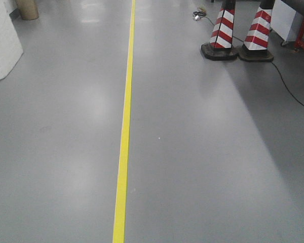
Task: Move and align brake pads A on conveyor
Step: 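Drive forward along the yellow floor line past the striped cones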
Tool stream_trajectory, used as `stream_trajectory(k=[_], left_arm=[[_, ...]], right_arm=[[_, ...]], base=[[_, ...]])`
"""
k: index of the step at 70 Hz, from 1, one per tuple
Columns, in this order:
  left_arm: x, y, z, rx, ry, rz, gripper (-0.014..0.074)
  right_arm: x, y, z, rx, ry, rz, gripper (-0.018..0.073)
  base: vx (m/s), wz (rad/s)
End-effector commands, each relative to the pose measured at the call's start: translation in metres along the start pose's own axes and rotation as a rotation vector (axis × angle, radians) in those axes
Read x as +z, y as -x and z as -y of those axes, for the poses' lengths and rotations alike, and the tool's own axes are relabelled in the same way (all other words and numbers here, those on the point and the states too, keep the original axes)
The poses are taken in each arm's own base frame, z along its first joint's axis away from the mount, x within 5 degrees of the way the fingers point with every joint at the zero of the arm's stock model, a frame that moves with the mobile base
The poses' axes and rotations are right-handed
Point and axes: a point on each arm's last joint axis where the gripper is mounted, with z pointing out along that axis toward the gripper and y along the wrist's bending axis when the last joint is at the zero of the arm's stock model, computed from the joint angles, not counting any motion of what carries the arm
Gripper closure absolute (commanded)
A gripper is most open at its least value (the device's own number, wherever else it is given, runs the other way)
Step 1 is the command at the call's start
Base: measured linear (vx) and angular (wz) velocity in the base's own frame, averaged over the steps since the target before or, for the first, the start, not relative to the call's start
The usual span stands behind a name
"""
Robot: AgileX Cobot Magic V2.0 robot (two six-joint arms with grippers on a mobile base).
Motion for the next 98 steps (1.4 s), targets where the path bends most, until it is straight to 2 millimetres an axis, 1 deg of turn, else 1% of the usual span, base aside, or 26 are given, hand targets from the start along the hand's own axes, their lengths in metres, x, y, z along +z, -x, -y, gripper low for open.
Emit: stream_trajectory(k=[1, 98], left_arm=[[-0.0037, 0.0165, 0.0007, -0.005, -0.005, 0.113, 0.0603], [-0.0037, 0.0166, 0.0007, -0.005, -0.005, 0.113, 0.0603]], right_arm=[[-0.0037, 0.0167, -0.0009, -0.020, 0.009, 0.113, 0.0557], [-0.0034, 0.0167, -0.0010, -0.020, 0.009, 0.112, 0.0557]], base=[[0.71, -0.07], [0.75, -0.01]])
